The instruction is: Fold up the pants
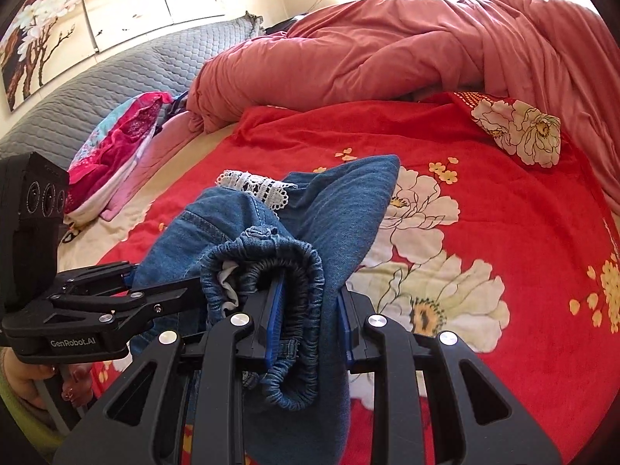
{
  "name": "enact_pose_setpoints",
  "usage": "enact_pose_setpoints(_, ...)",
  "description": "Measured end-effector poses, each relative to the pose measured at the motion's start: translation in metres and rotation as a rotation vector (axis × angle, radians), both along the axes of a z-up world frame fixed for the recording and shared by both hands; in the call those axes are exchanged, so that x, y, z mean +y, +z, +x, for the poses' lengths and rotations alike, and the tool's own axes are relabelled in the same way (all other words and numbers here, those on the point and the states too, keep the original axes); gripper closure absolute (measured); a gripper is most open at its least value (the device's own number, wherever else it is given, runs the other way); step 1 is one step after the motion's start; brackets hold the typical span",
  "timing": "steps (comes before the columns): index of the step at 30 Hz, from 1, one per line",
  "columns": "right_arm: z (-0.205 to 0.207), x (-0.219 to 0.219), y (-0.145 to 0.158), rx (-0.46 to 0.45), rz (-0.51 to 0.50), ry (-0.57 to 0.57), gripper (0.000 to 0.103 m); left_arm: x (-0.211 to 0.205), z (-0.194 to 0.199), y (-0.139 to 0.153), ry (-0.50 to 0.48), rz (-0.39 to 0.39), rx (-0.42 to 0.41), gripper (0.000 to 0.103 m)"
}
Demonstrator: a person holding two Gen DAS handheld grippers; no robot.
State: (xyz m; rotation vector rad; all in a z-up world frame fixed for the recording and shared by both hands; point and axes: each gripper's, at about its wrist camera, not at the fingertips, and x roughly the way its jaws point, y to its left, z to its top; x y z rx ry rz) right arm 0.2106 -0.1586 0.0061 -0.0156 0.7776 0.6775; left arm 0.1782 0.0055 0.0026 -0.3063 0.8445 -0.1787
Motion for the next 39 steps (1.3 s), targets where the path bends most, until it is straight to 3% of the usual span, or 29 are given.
enact_pose_setpoints(11, 0.023, 0.004, -0.042, 0.081, -0.081, -0.041, 0.078, 0.004, 0.019, -0.039, 0.025, 0.039, 0.062, 0.059)
enact_pose_setpoints(14, 0.023, -0.002, -0.052, 0.101, -0.096, -0.077, 0.063, 0.008, 0.019, -0.046, 0.038, 0.049, 0.079, 0.054)
enact_pose_setpoints(17, 0.025, -0.011, -0.058, 0.125, -0.089, -0.121, 0.044, 0.01, 0.016, -0.049, 0.052, 0.068, 0.086, 0.041)
enact_pose_setpoints(20, 0.025, -0.019, -0.062, 0.138, -0.097, -0.158, 0.034, 0.013, 0.011, -0.051, 0.068, 0.079, 0.089, 0.031)
enact_pose_setpoints(28, 0.006, -0.036, -0.051, 0.088, -0.135, -0.207, 0.021, 0.019, -0.006, -0.042, 0.102, 0.118, 0.074, 0.021)
enact_pose_setpoints(32, -0.006, -0.047, -0.041, 0.068, -0.111, -0.221, 0.02, 0.019, -0.015, -0.034, 0.109, 0.135, 0.053, 0.016)
enact_pose_setpoints(34, -0.013, -0.049, -0.035, 0.049, -0.099, -0.225, 0.009, 0.019, -0.021, -0.028, 0.115, 0.143, 0.039, 0.015)
enact_pose_setpoints(39, -0.034, -0.053, -0.016, -0.007, -0.087, -0.218, 0.009, 0.02, -0.039, -0.014, 0.128, 0.147, 0.004, 0.011)
